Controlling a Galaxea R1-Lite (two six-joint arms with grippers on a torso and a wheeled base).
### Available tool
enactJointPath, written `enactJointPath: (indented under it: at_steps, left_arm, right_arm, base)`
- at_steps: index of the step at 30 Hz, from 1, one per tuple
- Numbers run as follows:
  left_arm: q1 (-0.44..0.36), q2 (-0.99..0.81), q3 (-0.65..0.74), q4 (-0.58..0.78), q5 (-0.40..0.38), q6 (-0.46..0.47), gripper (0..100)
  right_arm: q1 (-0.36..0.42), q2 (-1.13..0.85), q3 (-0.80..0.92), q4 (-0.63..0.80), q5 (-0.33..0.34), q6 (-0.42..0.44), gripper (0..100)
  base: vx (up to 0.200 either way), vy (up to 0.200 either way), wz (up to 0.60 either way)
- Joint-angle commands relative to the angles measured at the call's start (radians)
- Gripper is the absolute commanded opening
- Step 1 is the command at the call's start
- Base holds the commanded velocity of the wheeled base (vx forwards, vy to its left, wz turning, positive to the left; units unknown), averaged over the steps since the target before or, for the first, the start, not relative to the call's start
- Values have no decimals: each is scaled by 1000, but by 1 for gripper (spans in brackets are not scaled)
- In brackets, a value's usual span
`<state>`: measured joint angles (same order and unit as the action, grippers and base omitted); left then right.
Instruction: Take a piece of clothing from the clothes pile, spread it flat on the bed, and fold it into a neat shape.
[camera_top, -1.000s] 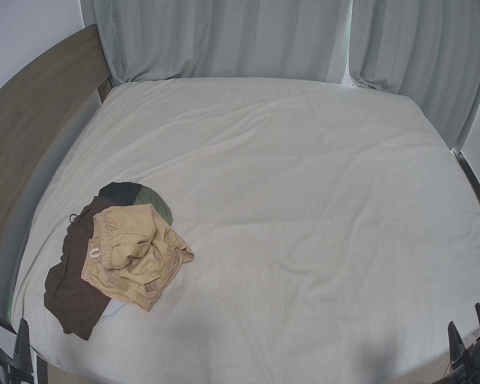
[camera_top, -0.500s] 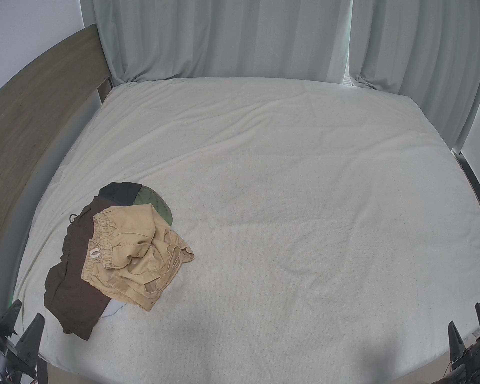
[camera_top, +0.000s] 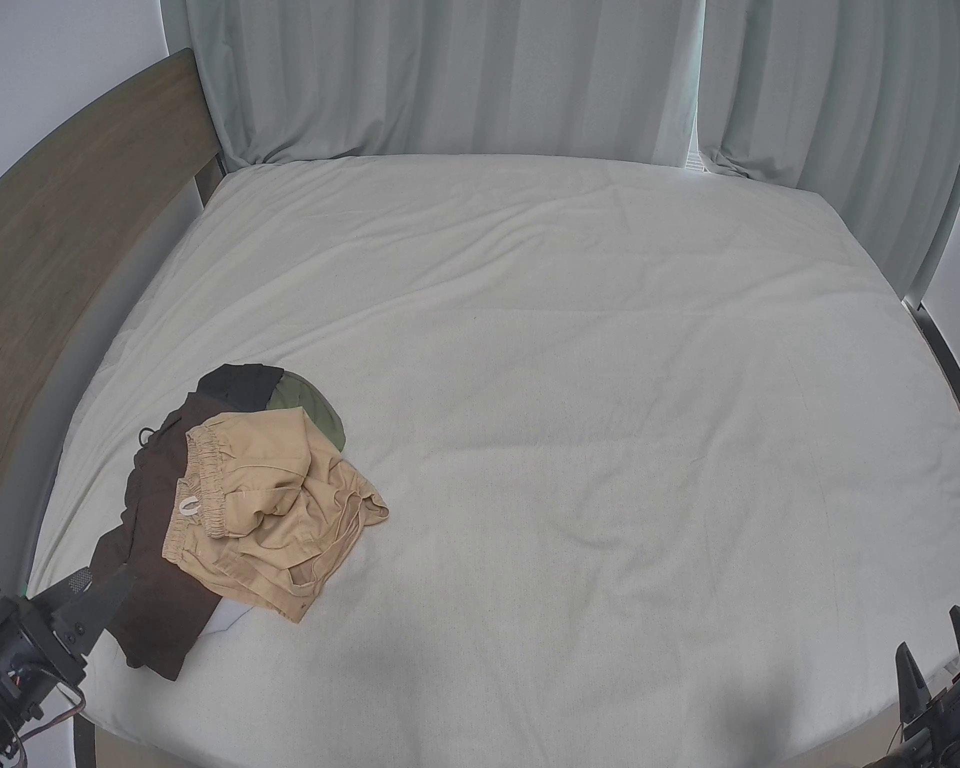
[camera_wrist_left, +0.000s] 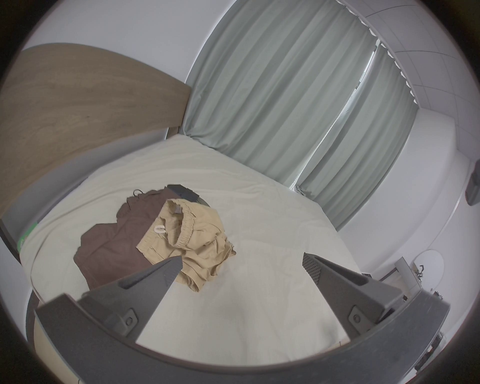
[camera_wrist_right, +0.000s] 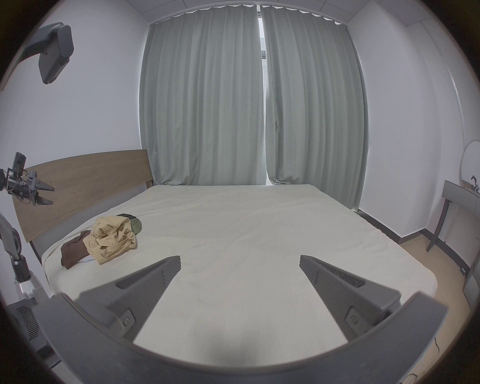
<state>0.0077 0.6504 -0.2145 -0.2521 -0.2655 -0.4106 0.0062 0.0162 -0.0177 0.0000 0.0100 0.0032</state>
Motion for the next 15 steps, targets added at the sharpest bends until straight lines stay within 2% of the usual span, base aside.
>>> enactJointPath:
  at_steps: [1, 4, 12, 15]
  left_arm:
    - [5, 158, 9, -45, -32, -7, 100]
    - [12, 198, 3, -61, -90, -20, 100]
    - [46, 327, -6, -200, -103, -10, 100]
    - [83, 400, -16, -256, -109, -8, 100]
  right_arm:
    - [1, -15, 18, 0, -1, 0, 100]
    - [3, -15, 16, 0, 1, 1, 100]
    - [3, -16, 18, 0, -1, 1, 100]
    - [3, -16, 16, 0, -1, 1, 100]
  base:
    - [0, 0, 0]
    - [0, 0, 0]
    - [0, 0, 0]
    - [0, 0, 0]
